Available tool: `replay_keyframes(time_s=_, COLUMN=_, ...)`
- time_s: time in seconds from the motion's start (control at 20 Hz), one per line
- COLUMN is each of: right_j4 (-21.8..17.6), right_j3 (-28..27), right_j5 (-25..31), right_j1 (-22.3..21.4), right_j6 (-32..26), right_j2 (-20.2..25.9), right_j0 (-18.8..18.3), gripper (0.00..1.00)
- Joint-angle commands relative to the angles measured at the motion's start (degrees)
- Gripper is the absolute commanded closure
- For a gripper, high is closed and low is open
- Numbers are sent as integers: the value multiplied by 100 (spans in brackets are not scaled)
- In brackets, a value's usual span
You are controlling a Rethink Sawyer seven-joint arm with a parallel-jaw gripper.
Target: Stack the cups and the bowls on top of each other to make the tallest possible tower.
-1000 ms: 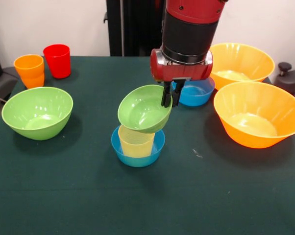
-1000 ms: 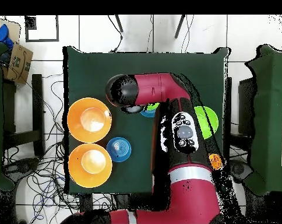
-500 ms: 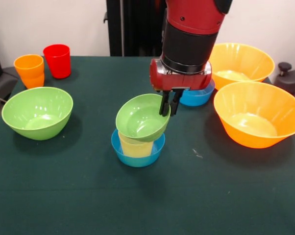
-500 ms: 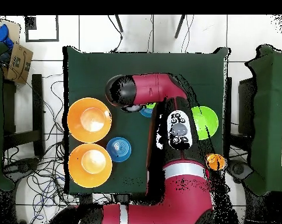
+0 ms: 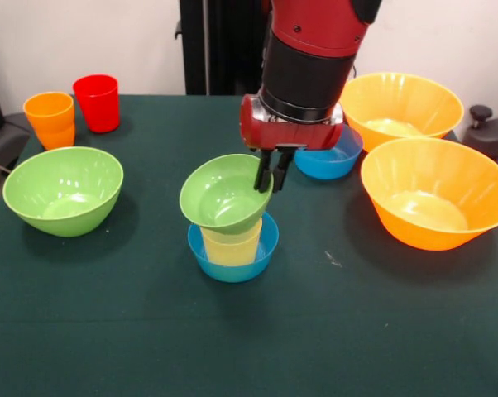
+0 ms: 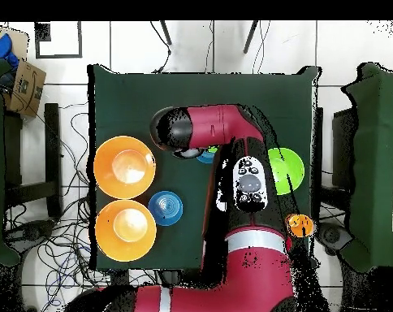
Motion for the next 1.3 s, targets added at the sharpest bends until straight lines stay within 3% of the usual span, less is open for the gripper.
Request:
replay_keyframes(time_s=0.05, right_j4=-173, right_j3=-241, right_j5=-158, right_j1=338, right_j6=536, right_j2=7, right_j0=47, gripper=100)
replay_keyframes(time_s=1.3, right_j4=-82, right_j3=184, right_j5=-738, right_j1=341, right_j6=557, right_j2=47, right_j0=28, gripper=100)
